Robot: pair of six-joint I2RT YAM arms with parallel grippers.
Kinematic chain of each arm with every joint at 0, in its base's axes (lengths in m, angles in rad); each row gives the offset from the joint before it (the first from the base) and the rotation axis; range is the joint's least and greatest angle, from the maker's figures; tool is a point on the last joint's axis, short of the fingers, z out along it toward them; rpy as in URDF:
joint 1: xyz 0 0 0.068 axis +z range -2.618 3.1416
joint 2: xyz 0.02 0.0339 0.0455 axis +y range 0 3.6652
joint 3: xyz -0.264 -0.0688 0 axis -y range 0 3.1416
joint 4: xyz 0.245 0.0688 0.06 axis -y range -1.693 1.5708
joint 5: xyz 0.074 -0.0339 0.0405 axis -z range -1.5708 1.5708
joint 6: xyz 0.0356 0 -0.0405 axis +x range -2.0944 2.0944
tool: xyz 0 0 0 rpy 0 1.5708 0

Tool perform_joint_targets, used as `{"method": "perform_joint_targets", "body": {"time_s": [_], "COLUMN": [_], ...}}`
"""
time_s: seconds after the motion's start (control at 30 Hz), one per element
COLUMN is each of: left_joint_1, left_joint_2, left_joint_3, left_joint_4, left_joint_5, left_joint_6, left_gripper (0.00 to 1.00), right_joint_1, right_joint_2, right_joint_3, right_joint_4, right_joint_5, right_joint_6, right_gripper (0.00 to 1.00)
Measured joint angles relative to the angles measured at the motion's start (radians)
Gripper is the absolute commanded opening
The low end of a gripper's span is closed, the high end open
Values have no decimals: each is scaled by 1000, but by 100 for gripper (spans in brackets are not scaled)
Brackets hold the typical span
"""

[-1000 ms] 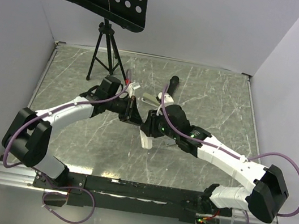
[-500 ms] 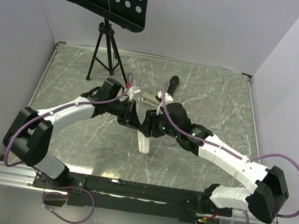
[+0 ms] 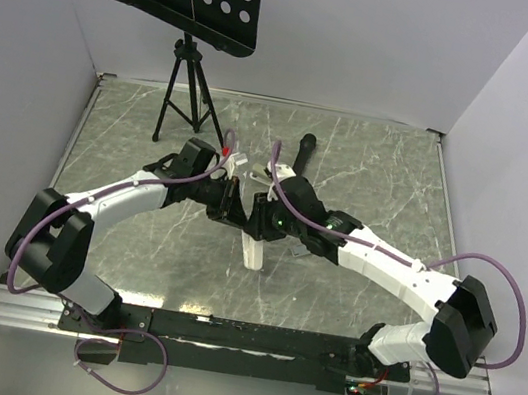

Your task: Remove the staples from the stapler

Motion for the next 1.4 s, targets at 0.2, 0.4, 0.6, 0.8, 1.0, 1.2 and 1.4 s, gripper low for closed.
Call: {"method": "perform_joint_targets", "body": {"time_s": [0.2, 0.4, 0.6, 0.8, 1.0, 1.2, 1.4], "left_joint_1": [-2, 72, 153, 172, 219, 224, 231], "left_joint_2": [0, -7, -6, -8, -74, -123, -132], "left_joint_3": [22, 32, 30, -13, -108, -136, -168], "left_joint_4": [-25, -48, -23, 23, 105, 149, 180], "left_joint_5": [-37, -76, -48, -21, 20, 31, 39], "left_joint_6": [13, 11, -24, -45, -104, -116, -124], "left_gripper": [1, 1, 1, 1, 1, 1, 1], "right_joint_1": [3, 6, 6, 6, 5, -6, -12], "right_joint_2": [-5, -85, -239, -287, -333, -327, -327], "right_joint_3": [5, -10, -130, -247, -373, -431, -454], "right_joint_4": [-11, -23, -19, 53, 144, 216, 235], "right_joint_5": [34, 78, 76, 50, 18, 10, 2], "right_joint_6": [4, 4, 16, 53, 106, 152, 181], "right_gripper": [25, 26, 31, 41, 45, 49, 56]}}
